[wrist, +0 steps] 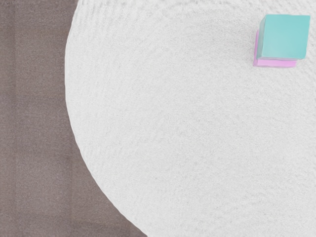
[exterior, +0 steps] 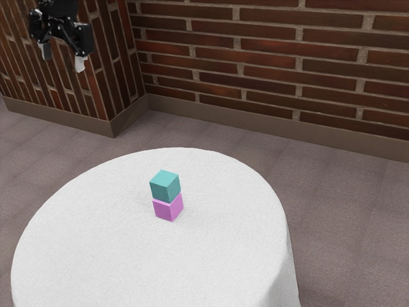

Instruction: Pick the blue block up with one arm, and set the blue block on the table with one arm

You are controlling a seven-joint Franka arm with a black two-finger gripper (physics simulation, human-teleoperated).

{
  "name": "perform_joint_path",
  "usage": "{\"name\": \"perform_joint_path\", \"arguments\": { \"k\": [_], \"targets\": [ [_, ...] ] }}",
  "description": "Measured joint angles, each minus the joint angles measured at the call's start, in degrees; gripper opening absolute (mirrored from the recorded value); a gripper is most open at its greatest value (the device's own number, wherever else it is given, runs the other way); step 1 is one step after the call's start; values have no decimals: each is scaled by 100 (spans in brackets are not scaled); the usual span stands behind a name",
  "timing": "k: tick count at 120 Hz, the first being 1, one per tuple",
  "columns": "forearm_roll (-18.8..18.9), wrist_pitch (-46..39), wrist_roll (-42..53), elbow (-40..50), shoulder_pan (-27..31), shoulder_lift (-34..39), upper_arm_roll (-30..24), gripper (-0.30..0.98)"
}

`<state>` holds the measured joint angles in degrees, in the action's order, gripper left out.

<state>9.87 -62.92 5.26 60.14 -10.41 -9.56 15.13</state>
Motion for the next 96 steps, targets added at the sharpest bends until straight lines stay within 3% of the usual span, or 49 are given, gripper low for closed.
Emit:
{"name": "perform_joint_path", "arguments": {
  "k": [17, 45, 96],
  "targets": [
    [-84, -562, 69, 292, -88, -198, -2, 69],
    [-365, -2499, 151, 2204, -136, -375, 52, 69],
    [-1269, -4690, 238, 3127, -63, -1184, 46, 69]
  ]
}}
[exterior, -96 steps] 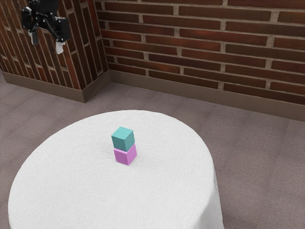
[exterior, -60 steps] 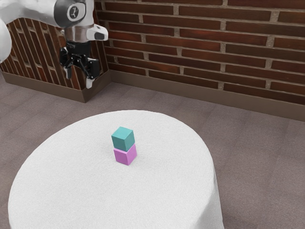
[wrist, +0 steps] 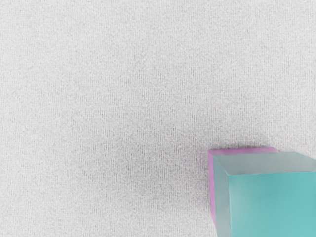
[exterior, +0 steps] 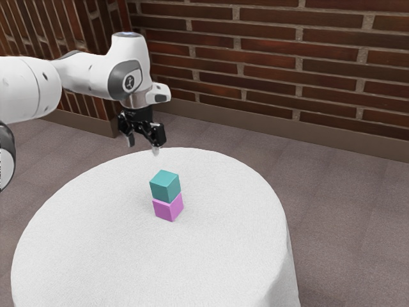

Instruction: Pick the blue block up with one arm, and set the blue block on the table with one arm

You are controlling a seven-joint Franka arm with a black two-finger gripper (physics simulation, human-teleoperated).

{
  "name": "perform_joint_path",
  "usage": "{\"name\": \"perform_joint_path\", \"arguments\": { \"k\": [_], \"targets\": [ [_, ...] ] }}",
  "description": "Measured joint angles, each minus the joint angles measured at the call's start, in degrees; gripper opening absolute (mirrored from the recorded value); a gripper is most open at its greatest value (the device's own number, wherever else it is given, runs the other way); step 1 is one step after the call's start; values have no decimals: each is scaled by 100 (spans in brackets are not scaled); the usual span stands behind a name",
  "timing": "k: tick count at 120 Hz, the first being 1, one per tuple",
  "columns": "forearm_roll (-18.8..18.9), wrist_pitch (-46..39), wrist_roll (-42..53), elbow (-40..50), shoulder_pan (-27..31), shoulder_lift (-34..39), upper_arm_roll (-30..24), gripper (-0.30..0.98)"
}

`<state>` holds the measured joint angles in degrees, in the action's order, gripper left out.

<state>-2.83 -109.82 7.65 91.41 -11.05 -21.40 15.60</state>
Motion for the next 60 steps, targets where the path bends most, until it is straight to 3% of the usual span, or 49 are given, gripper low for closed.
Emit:
{"name": "perform_joint_path", "arguments": {
  "k": [26, 60],
  "targets": [
    [-462, -681, 21, 696, -140, 49, -37, 69],
    [-583, -997, 40, 872, -322, 62, -42, 69]
  ]
}}
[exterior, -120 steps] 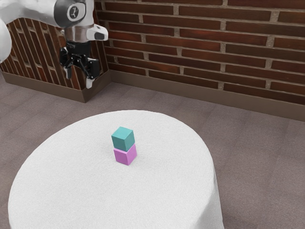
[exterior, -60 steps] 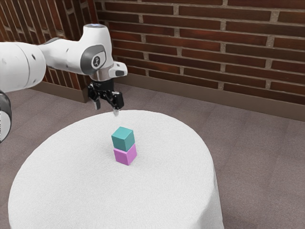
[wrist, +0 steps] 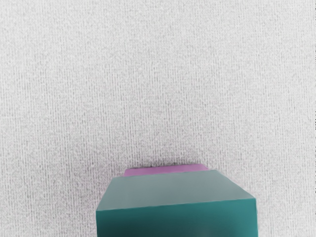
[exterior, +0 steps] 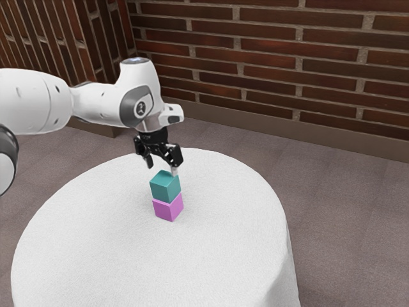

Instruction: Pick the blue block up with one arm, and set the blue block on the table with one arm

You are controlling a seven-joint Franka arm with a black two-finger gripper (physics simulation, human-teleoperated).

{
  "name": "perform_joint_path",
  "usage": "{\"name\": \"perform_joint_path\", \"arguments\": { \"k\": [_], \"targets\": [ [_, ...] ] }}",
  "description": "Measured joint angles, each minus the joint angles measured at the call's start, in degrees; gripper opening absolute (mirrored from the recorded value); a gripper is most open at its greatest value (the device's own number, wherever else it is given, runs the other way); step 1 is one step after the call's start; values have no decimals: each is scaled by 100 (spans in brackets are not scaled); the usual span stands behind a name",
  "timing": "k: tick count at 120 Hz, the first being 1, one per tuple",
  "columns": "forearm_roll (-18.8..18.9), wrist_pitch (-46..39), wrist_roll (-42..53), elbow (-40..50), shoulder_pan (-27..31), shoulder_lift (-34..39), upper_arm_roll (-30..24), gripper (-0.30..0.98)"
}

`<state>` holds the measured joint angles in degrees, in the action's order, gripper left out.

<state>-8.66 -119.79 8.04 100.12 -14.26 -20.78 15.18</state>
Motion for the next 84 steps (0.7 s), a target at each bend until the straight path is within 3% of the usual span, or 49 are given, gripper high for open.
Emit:
{"name": "perform_joint_path", "arguments": {
  "k": [77, 84],
  "targets": [
    [-105, -101, 24, 72, 10, -489, -59, 69],
    [-110, -102, 24, 63, 11, -524, -59, 64]
  ]
}}
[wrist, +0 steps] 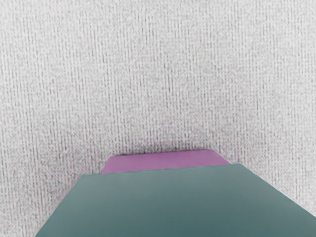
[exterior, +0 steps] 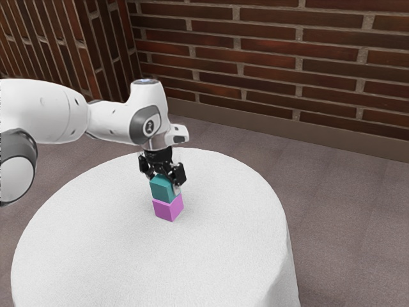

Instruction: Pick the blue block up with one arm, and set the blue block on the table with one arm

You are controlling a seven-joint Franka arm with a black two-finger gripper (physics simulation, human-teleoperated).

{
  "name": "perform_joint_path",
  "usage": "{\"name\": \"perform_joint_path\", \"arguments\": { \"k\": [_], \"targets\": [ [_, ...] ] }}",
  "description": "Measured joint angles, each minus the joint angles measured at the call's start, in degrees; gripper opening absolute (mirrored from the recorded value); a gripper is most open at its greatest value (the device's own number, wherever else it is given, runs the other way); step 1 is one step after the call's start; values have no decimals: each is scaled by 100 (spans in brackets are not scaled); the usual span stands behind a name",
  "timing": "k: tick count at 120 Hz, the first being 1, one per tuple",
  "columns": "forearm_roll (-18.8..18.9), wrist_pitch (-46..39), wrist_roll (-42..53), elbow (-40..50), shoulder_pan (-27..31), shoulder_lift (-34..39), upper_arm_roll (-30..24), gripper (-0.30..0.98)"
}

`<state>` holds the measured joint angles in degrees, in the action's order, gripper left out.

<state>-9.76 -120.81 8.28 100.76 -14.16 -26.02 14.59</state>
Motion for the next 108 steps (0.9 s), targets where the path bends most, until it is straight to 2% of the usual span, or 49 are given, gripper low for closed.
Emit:
{"name": "perform_joint_path", "arguments": {
  "k": [8, 29, 62, 86, 108],
  "targets": [
    [-1, -2, -1, -16, 0, -27, 0, 52],
    [22, -5, -8, -283, 191, -17, 6, 39],
    [84, -11, -37, -381, 860, -112, 13, 36],
    [100, -17, -56, -531, 1115, -581, -76, 36],
    [94, -18, -65, -565, 1179, -729, -89, 37]
  ]
}}
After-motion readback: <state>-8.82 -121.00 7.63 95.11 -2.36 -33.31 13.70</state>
